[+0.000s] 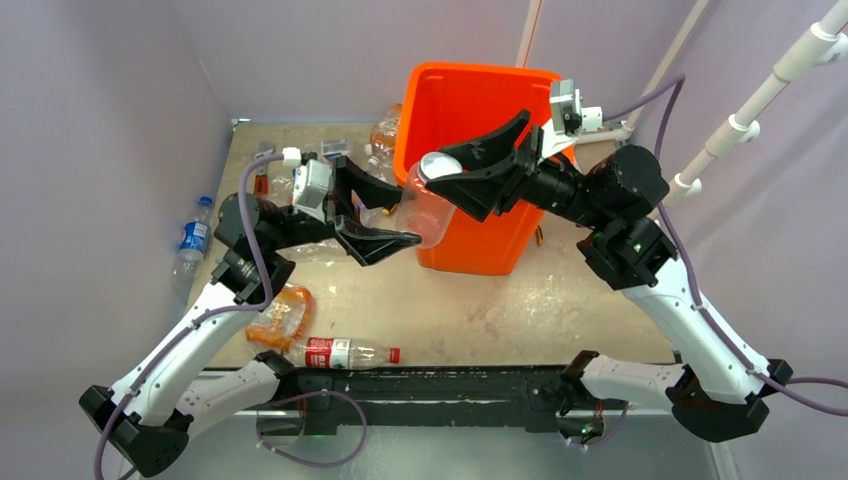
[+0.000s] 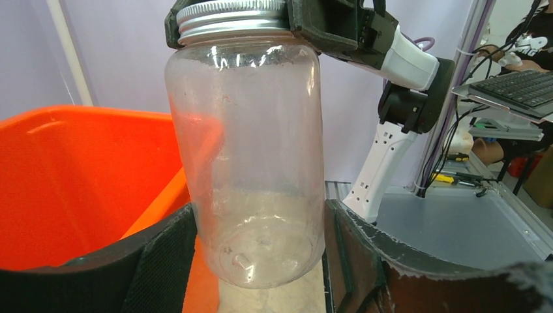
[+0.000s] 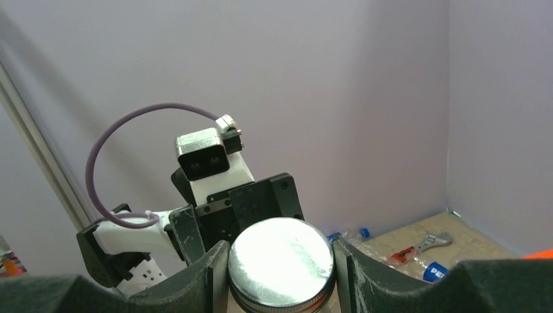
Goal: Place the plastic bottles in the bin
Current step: Place the plastic bottle in the trash bin.
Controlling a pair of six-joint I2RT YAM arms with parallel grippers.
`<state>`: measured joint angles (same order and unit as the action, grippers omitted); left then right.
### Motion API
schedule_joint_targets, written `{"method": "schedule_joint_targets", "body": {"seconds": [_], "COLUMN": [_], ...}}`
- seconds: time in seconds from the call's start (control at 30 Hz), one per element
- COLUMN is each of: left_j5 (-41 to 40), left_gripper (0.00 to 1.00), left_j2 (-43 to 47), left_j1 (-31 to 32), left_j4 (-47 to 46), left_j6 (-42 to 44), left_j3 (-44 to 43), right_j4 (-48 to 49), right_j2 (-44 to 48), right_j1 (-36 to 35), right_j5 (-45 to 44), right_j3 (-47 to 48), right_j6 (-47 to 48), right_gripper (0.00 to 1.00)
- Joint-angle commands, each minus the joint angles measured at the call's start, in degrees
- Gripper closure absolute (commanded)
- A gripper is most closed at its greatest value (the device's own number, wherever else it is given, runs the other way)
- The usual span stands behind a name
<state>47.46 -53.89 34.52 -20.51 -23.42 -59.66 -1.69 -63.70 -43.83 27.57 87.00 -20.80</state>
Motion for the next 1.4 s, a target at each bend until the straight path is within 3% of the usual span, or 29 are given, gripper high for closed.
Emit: {"method": "schedule_joint_targets", "body": {"seconds": [0.0,0.07,0.1,0.17,0.3,0.53,0.67,0.77,0.87,0.93,1.07,1.33,1.37], "left_j5": [-3.39,-5.37,-6.42,-9.07,-16.68,-36.46,-54.48,-72.09,-87.51,-91.97,-95.08,-99.1,-98.95], "left_gripper": [0.34,0.22,0.11,0.04,0.01,0.01,0.01,0.01,0.01,0.01,0.01,0.01,0.01], "left_j2": [1.88,2.61,2.93,3.93,6.51,14.07,15.62,13.7,10.74,9.59,10.18,10.92,10.54], "left_j1": [0.1,0.08,0.1,0.09,0.06,0.08,0.08,0.04,0.09,0.11,0.1,0.06,0.05], "left_j4": [-2.87,-2.78,-2.71,-2.34,-2.01,-0.32,8.35,19.03,30.68,35.26,38.2,41.35,41.88], "left_j6": [0.71,0.69,0.62,0.3,-0.09,1.05,2.38,0.73,-3.15,-4.65,-7.8,-15.13,-15.42], "left_j3": [-0.69,-0.62,-0.7,-0.96,-1.13,2.56,2.83,0.36,-2.72,-3.59,-1.2,4.5,4.69], "right_j4": [5.25,6.5,7.29,8.83,11.89,11.99,8.92,7.85,6.84,4.5,2.76,1.81,0.53], "right_j2": [2.67,3.62,3.96,4.82,6.54,3.58,-2.12,-5.25,-6.72,-6.89,-7.06,-8.5,-8.91], "right_j1": [-0.29,-0.29,-0.29,-0.29,-0.29,-0.29,-0.2,0.42,3.06,6.86,13.03,14.71,14.8], "right_j5": [-0.77,-1.2,-1.81,-4.12,-13.52,-43.88,-58.84,-64.15,-64.35,-60.27,-53.02,-48.26,-47.74], "right_j3": [-1.95,-2.67,-2.9,-3.1,-3.0,1.14,3.29,1.79,-1.14,-2.88,-6.32,-9.22,-8.99], "right_j6": [-3.02,-3.24,-3.27,-3.33,-0.86,9.55,15.84,17.87,15.66,11.16,5.39,2.94,2.6], "right_gripper": [0.93,1.0,1.0,1.0,1.0,1.0,1.0,1.0,1.0,1.0,1.0,1.0,0.96]}}
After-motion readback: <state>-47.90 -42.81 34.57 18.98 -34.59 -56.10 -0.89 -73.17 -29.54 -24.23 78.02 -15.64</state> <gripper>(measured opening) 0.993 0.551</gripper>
